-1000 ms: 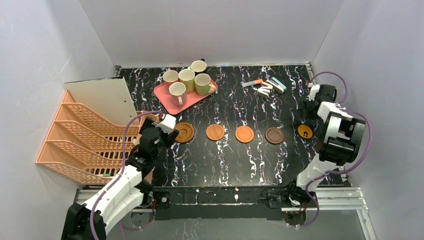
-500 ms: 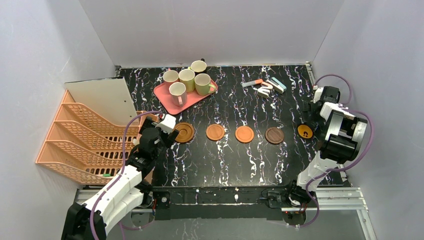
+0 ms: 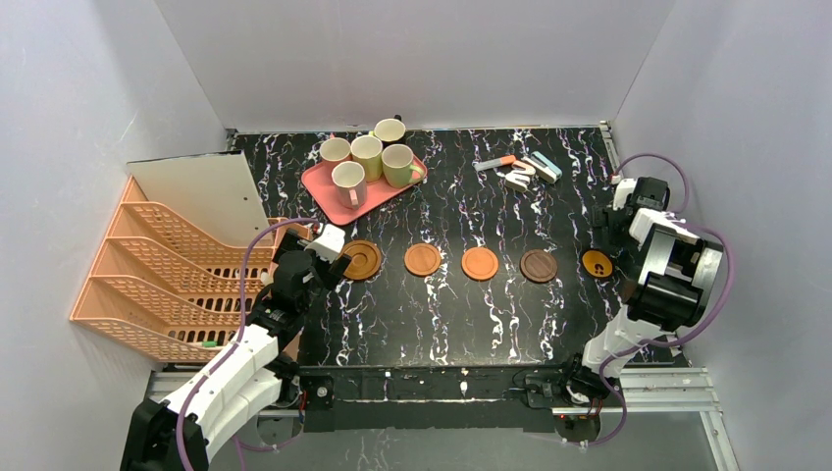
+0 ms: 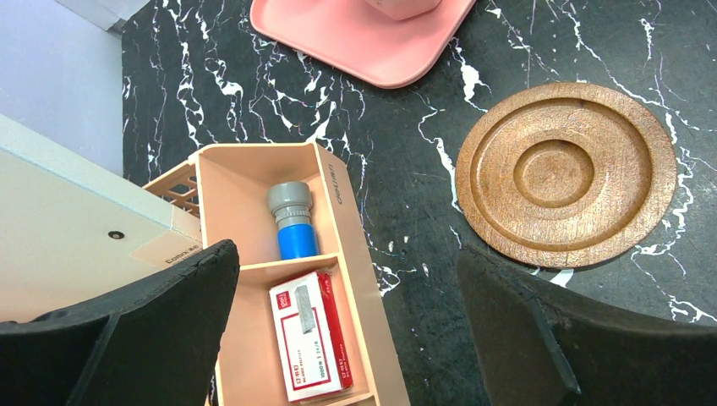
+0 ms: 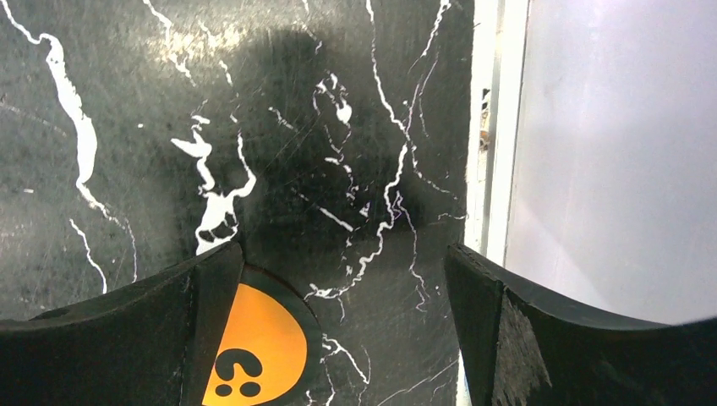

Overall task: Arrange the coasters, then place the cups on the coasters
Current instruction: Move the coaster to the center of the board.

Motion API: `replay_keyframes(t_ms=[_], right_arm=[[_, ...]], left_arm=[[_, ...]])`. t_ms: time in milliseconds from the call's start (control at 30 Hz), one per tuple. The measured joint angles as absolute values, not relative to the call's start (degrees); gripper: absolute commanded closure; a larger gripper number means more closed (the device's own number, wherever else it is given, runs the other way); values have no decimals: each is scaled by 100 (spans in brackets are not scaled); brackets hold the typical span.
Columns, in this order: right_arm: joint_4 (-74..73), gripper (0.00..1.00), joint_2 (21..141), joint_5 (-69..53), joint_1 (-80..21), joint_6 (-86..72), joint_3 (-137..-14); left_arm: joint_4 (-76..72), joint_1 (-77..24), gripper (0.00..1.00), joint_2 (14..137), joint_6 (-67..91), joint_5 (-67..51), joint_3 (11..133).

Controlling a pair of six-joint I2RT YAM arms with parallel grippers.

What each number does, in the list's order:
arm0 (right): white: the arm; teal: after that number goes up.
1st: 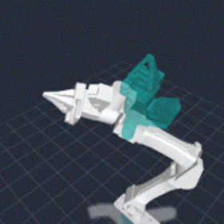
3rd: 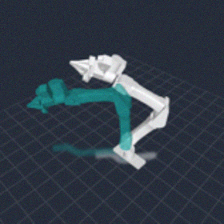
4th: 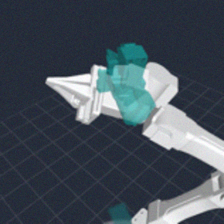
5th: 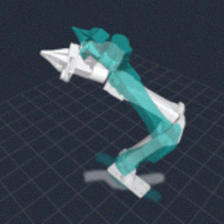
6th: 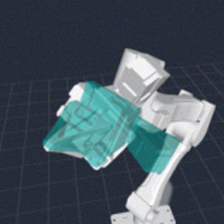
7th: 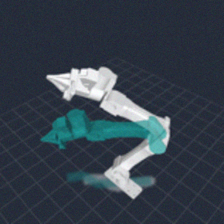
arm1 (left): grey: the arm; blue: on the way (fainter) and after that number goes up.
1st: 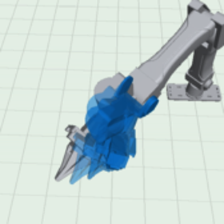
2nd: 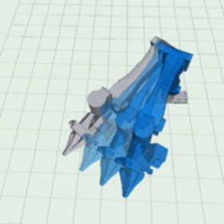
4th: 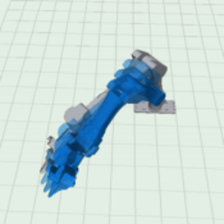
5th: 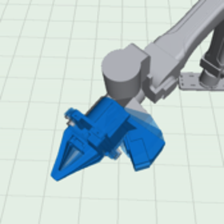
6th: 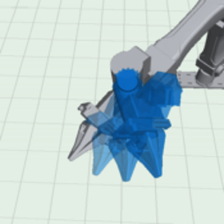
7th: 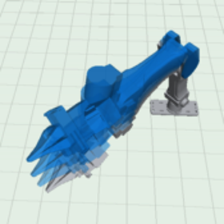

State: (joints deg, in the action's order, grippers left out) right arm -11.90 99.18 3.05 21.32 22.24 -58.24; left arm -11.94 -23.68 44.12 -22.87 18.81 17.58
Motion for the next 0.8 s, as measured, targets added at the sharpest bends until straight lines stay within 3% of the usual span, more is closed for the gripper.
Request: replay_keyframes(t_ms=[500,800], right_arm=[[-1369,1,9690,298,2130,2392,-5662],[-2132,1,9308,-255,2043,1931,-7135]], left_arm=[[-1197,-2368,2,4410,-2287,1879,1758],[-1210,-2368,2,4534,-2290,1883,1758]])
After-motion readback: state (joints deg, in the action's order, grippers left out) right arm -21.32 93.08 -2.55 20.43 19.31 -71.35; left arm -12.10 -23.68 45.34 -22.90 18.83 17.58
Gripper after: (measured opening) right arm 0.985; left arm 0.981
